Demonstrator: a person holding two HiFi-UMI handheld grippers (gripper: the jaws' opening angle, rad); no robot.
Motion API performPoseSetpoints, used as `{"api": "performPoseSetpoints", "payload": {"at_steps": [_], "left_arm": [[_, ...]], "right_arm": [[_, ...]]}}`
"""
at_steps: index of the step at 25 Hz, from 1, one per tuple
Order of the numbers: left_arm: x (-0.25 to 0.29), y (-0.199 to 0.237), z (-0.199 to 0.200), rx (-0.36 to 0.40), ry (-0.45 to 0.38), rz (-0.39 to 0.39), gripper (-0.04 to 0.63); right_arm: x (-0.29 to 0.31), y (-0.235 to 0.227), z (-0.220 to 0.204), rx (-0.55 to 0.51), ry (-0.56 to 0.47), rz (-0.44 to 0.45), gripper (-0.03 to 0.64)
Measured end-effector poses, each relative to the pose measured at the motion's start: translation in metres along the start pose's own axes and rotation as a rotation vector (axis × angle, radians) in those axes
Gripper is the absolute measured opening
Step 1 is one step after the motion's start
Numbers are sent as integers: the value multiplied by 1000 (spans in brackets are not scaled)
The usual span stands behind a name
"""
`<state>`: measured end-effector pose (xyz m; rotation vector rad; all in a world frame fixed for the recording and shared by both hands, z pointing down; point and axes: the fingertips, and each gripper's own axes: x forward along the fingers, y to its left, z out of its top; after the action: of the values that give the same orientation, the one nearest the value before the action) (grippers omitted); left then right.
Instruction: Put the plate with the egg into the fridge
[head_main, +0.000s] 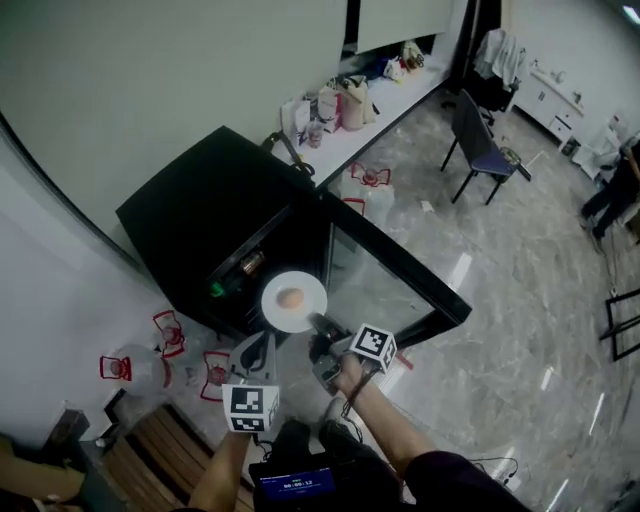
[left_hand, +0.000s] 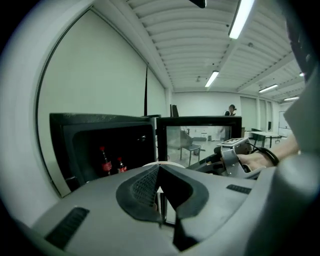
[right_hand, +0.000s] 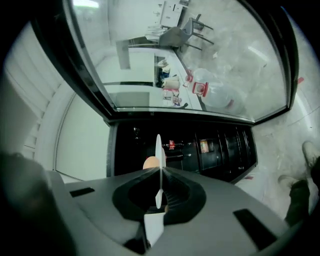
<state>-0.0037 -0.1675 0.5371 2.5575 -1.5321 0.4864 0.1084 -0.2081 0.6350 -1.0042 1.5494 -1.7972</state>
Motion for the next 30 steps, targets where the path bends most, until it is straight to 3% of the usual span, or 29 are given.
{"api": "performPoseSetpoints", "payload": {"at_steps": [4, 9, 18, 25, 30], "left_arm": [[15, 32, -47, -40, 40, 102, 9], [51, 68, -89, -69, 34, 182, 9], [108, 99, -143, -100, 75, 202, 9], [115, 105, -164, -113, 114, 212, 9], [114, 104, -166, -130, 116, 219, 9]], "right_arm": [[67, -37, -17, -3, 74, -9, 18], [148, -77, -31, -22, 135, -44, 18], [225, -133, -30, -68, 170, -133, 18], [247, -145, -21, -110, 182, -167, 18], [251, -147, -20, -101, 194, -258, 20]]}}
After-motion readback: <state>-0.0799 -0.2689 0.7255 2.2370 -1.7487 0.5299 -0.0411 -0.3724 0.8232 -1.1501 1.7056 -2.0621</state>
